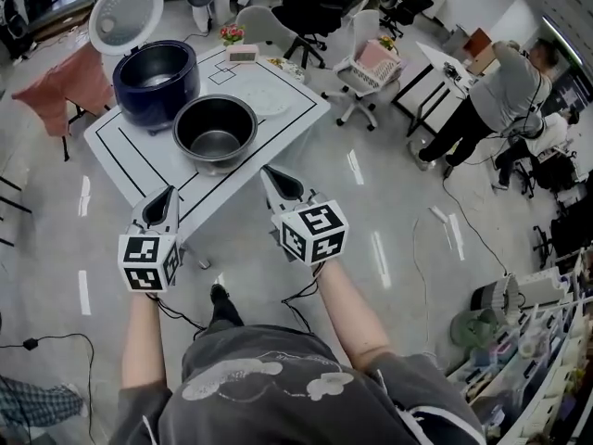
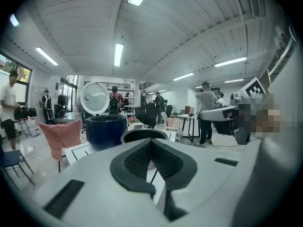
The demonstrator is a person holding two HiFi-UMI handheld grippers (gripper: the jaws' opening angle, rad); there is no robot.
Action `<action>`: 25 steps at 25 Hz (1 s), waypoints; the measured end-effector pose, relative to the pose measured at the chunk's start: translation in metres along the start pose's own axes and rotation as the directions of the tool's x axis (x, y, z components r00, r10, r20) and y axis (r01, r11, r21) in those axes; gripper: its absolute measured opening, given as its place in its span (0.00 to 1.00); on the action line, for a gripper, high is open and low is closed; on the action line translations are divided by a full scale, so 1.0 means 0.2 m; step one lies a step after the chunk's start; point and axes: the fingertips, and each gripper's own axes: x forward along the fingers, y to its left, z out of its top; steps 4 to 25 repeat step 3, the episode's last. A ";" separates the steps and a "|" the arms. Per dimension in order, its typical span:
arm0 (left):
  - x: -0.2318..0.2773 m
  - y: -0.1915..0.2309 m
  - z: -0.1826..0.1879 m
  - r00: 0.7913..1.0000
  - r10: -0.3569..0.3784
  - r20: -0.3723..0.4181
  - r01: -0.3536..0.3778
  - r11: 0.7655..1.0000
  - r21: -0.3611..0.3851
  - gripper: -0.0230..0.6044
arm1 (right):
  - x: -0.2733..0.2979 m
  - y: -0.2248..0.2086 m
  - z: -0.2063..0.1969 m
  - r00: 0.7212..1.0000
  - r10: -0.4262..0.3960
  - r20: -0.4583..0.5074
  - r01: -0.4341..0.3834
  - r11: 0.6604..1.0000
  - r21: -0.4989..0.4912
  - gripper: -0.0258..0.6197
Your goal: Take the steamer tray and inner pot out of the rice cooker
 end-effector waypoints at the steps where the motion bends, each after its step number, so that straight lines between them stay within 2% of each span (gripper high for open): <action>1: -0.02 -0.02 0.00 1.000 0.006 0.005 -0.006 1.000 0.001 0.05 | -0.03 0.01 -0.01 1.000 0.002 0.001 -0.002 1.000 -0.001 0.08; 25: -0.07 -0.06 0.01 1.000 0.016 0.013 -0.016 1.000 -0.002 0.05 | -0.09 0.03 -0.02 1.000 0.005 0.001 -0.005 1.000 -0.004 0.08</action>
